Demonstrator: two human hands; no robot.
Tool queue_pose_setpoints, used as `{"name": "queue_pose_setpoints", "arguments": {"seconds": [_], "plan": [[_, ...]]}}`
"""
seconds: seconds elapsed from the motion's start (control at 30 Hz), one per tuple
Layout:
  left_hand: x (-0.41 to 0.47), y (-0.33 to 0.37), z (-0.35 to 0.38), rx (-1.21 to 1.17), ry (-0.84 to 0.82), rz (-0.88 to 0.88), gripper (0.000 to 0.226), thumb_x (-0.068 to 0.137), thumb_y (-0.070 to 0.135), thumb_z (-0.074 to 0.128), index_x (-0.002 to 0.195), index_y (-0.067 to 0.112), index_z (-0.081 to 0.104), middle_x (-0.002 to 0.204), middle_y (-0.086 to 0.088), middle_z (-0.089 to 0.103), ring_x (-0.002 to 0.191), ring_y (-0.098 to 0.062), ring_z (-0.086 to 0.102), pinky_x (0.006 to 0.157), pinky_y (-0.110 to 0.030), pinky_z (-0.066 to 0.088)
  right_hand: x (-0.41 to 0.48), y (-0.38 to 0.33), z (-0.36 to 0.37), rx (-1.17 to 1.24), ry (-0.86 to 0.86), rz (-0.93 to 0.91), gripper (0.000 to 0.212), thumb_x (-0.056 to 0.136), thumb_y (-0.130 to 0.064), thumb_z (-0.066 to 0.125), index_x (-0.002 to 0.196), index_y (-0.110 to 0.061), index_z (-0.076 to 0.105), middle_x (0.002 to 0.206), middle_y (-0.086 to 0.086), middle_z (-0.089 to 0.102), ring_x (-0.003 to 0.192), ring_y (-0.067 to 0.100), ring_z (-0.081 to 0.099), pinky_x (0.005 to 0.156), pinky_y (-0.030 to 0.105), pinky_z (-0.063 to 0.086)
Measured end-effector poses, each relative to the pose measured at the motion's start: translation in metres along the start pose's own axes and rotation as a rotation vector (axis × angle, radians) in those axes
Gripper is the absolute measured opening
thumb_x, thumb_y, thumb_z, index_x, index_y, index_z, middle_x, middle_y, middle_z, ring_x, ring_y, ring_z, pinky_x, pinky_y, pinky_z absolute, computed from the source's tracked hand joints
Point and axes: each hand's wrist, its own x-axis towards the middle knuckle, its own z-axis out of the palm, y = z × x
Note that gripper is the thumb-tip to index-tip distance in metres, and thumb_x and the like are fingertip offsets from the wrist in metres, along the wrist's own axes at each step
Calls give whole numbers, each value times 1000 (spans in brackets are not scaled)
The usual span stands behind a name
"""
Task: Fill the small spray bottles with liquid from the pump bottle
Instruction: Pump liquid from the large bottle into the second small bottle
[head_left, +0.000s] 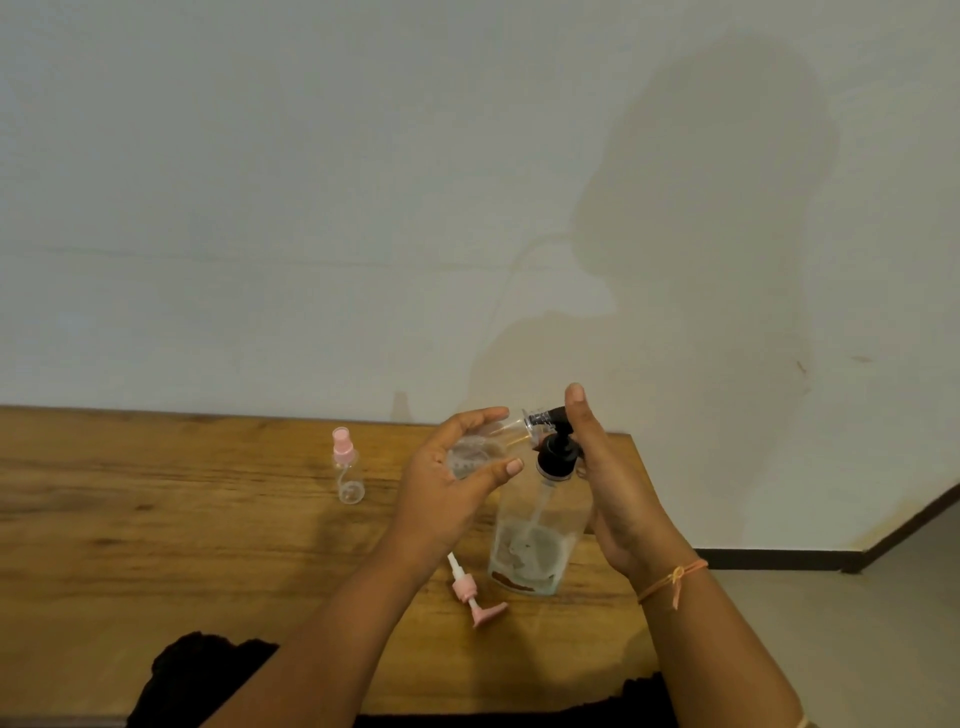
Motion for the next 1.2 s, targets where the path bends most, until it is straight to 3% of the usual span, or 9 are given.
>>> {"name": "queue_pose_setpoints", "arguments": {"seconds": [0.17, 0.27, 0.4, 0.6, 0.83, 0.97, 1.1, 1.2], "plan": [[-1, -1, 0, 7, -12, -3, 41, 74, 3, 72, 105, 27, 61, 106, 15, 60, 83, 20, 56, 65, -1, 44, -1, 0, 0, 15, 9, 13, 42, 81, -62, 47, 100, -30, 67, 95, -13, 67, 96, 3, 54, 107, 48, 35], [-2, -2, 0, -1, -25, -32, 43, 71, 4, 74, 106, 27, 61, 106, 16, 60, 83, 20, 56, 63, -1, 44, -2, 0, 2, 20, 28, 22, 27, 88, -53, 48, 86, -32, 64, 88, -15, 62, 88, 1, 52, 103, 41, 37], [-1, -3, -1, -7, -8, -49, 41, 69, 12, 76, 101, 35, 63, 106, 17, 63, 92, 8, 60, 67, -5, 47, -4, 0, 4, 8, 25, 15, 26, 89, -53, 46, 82, -33, 62, 86, -16, 61, 84, -1, 51, 92, 35, 37], [1, -3, 0, 13, 32, -30, 38, 69, 19, 75, 98, 40, 62, 104, 16, 64, 102, -3, 60, 80, -16, 49, -4, -2, 1, 12, -10, 12, 41, 76, -72, 38, 90, -40, 60, 88, -23, 58, 88, -4, 48, 109, 47, 32], [0, -4, 1, -22, -3, -40, 46, 72, 10, 74, 109, 33, 60, 106, 15, 61, 88, 18, 57, 64, -3, 46, -3, -1, -1, 43, -18, 43, 31, 81, -61, 47, 92, -36, 62, 91, -19, 61, 91, -2, 50, 109, 49, 33], [-1, -7, 2, -46, -8, -51, 40, 72, 7, 74, 105, 27, 63, 105, 17, 62, 85, 16, 60, 62, -4, 46, -1, 1, 0, 41, 3, 34, 23, 86, -52, 50, 86, -33, 62, 87, -18, 61, 87, -3, 51, 104, 39, 37], [-1, -12, 2, -44, 10, -71, 40, 62, 26, 76, 100, 36, 64, 104, 17, 66, 100, -2, 62, 76, -17, 52, -4, 0, 1, 38, -3, 21, 25, 86, -53, 50, 86, -33, 64, 86, -18, 62, 86, -3, 53, 96, 34, 37], [0, -12, 2, -13, 28, -62, 42, 57, 38, 74, 98, 42, 64, 108, 20, 65, 109, -8, 58, 90, -33, 50, -5, -1, 0, 32, -12, 3, 35, 75, -64, 50, 87, -35, 66, 90, -18, 64, 92, -1, 54, 105, 42, 36]]}}
